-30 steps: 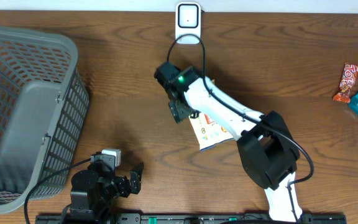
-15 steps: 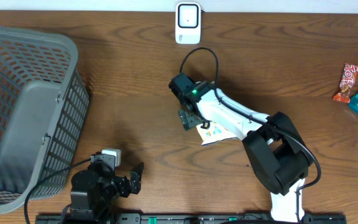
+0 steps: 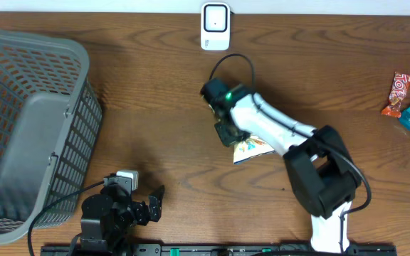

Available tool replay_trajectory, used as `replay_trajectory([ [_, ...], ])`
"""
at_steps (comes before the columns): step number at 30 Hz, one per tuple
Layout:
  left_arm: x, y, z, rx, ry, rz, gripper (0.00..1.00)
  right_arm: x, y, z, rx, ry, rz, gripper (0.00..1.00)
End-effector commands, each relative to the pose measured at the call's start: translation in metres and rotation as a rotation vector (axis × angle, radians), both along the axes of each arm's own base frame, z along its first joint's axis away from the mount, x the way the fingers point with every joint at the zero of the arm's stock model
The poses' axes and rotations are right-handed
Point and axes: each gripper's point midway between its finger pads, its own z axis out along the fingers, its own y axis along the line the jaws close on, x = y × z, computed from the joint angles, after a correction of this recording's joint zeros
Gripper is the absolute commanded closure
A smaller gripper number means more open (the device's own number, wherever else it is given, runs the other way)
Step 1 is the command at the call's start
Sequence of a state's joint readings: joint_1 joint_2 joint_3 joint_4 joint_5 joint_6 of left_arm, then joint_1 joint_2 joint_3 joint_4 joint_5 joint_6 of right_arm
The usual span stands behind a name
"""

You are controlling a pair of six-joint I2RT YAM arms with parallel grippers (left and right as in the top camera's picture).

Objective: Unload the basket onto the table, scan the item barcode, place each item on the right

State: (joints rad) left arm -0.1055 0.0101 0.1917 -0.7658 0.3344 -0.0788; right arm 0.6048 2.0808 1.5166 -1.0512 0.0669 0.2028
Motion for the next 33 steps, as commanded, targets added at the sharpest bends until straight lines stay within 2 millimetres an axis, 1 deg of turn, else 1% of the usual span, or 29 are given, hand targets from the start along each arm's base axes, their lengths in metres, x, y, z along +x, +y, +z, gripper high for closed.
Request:
replay_trajectory([
  [1, -0.006, 0.001, -0.008, 0.003, 0.04, 0.0, 0.0, -0.044, 0.066, 0.029, 0.563, 0.387, 0.153, 0.99],
  [3, -0.006, 0.001, -0.008, 0.003, 0.04, 0.0, 0.0, -0.049, 0.077, 0.062, 0.8, 0.446, 0.228, 0.99],
  [5, -0.006, 0.001, -0.008, 0.003, 0.04, 0.0, 0.0, -0.051, 0.08, 0.089, 1.009, 0.459, 0.287, 0.99],
  [7, -0.006, 0.001, -0.008, 0.003, 0.04, 0.0, 0.0, -0.05, 0.075, 0.101, 1.114, 0.447, 0.311, 0.99],
  [10, -0.006, 0.001, -0.008, 0.003, 0.04, 0.0, 0.0, -0.048, 0.067, 0.108, 1.196, 0.421, 0.331, 0.99],
  [13, -0.006, 0.001, -0.008, 0.003, 0.04, 0.0, 0.0, -0.046, 0.064, 0.111, 1.257, 0.372, 0.384, 0.99],
  [16, -0.006, 0.001, -0.008, 0.003, 0.04, 0.0, 0.0, -0.047, 0.067, 0.115, 1.34, 0.284, 0.498, 0.99],
  [18, -0.006, 0.001, -0.008, 0.003, 0.04, 0.0, 0.0, -0.047, 0.07, 0.122, 1.411, 0.208, 0.575, 0.99],
  [23, -0.006, 0.001, -0.008, 0.003, 0.04, 0.0, 0.0, -0.042, 0.079, 0.14, 1.549, 0.055, 0.669, 0.99],
  [27, -0.006, 0.001, -0.008, 0.003, 0.04, 0.0, 0.0, -0.037, 0.083, 0.154, 1.627, 0.011, 0.636, 0.99],
  [33, -0.006, 0.001, -0.008, 0.003, 0.04, 0.0, 0.0, -0.041, 0.081, 0.162, 1.644, 0.081, 0.536, 0.99],
])
